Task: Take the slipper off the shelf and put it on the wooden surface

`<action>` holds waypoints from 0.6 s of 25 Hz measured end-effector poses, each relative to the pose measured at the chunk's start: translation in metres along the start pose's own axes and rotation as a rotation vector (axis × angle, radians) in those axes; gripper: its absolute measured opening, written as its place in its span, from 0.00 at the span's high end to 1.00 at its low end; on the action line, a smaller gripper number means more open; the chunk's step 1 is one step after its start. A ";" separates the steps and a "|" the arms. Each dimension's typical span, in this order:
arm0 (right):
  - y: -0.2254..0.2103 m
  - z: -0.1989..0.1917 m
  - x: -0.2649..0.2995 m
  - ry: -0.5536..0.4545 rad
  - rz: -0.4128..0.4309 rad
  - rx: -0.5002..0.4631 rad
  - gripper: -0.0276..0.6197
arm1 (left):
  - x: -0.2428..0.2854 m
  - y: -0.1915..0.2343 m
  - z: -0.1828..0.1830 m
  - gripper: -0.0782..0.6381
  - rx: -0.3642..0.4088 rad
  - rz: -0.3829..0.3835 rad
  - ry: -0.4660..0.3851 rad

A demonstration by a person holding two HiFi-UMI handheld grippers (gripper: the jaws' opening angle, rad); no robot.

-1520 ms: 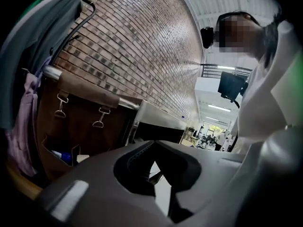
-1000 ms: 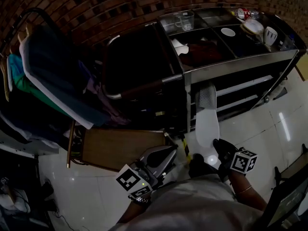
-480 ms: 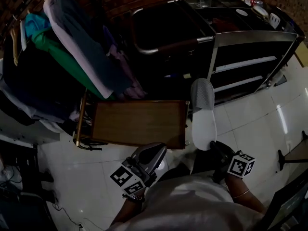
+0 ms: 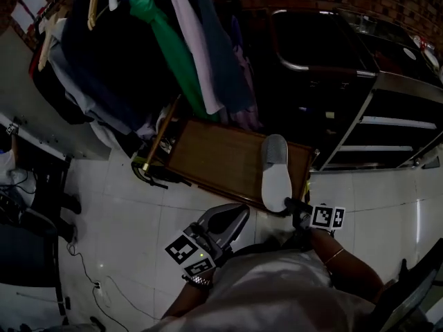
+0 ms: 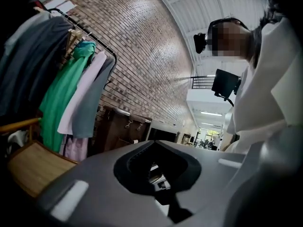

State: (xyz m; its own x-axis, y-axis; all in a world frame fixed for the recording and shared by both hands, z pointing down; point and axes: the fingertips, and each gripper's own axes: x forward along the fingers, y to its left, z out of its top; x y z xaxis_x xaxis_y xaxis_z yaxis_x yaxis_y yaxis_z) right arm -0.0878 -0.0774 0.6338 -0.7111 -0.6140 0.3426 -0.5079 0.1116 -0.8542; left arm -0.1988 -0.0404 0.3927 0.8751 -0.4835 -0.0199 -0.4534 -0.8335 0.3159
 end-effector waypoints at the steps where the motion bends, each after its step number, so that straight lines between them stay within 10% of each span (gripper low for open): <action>1: -0.003 0.000 0.015 0.014 0.002 -0.007 0.91 | -0.005 0.002 0.000 0.89 0.002 0.018 -0.002; 8: -0.038 -0.003 0.063 0.023 -0.070 0.096 0.91 | -0.035 0.007 -0.005 0.89 -0.017 0.106 -0.008; 15: -0.048 0.001 0.053 -0.004 -0.235 0.056 0.54 | -0.043 0.010 -0.014 0.89 -0.073 0.112 -0.019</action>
State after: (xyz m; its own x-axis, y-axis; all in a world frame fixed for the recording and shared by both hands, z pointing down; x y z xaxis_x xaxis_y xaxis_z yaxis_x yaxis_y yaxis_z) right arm -0.1007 -0.1160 0.6926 -0.5745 -0.6211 0.5331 -0.6316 -0.0779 -0.7714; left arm -0.2385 -0.0240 0.4101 0.8162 -0.5778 0.0013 -0.5335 -0.7528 0.3855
